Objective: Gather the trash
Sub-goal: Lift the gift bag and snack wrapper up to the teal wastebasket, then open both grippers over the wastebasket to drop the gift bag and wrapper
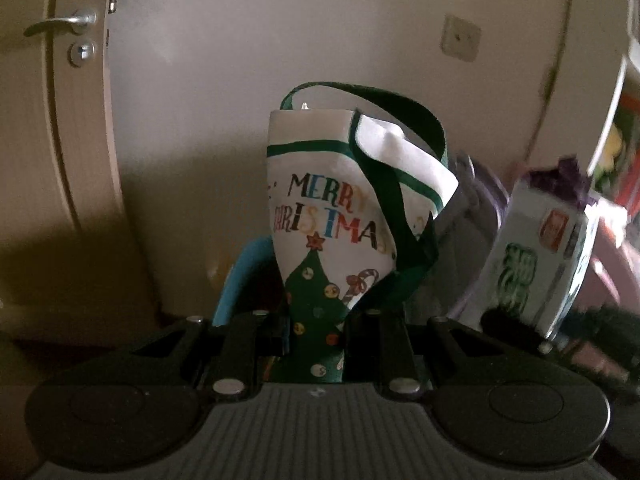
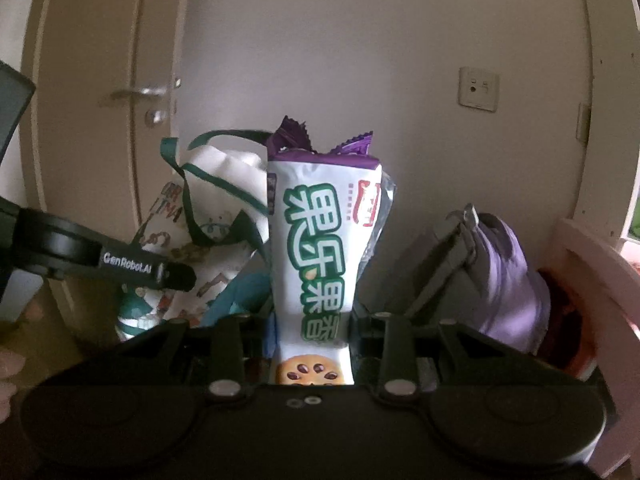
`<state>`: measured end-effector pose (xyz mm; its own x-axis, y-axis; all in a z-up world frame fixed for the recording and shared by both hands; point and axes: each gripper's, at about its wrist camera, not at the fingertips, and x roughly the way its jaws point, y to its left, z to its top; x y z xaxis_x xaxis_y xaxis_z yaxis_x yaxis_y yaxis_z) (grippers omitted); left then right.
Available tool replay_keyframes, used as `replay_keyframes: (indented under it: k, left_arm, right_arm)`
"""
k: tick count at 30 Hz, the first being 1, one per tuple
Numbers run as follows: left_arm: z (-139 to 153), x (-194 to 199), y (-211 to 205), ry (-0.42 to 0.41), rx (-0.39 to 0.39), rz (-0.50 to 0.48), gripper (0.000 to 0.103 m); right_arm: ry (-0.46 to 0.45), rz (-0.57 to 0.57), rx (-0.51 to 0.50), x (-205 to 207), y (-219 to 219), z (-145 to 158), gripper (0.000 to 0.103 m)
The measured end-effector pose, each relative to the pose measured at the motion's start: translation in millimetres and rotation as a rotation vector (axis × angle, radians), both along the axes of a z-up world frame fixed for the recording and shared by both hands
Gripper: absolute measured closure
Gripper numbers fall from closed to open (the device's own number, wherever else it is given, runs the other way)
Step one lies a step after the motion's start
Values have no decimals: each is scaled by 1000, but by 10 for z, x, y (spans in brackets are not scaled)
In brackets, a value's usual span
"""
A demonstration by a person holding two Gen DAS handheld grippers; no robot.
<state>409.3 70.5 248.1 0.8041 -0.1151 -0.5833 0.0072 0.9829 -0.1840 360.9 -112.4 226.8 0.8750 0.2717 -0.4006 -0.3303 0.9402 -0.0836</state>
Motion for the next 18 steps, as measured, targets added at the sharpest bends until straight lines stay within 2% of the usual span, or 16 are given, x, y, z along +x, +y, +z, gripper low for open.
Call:
replay_keyframes:
  k: [2, 7, 14, 18]
  left_arm:
    - [11, 179, 3, -14, -7, 8, 81]
    - [-217, 614, 73, 9, -18, 24, 81]
    - [-858, 1130, 50, 123, 9, 20, 81]
    - [-1236, 1342, 27, 197, 33, 11, 81]
  right_arm:
    - [2, -2, 21, 165, 23, 3, 71]
    - [31, -22, 58, 604, 53, -165, 71]
    - [129, -41, 63, 1171, 120, -659, 71]
    - [185, -28, 44, 1355, 195, -938, 70]
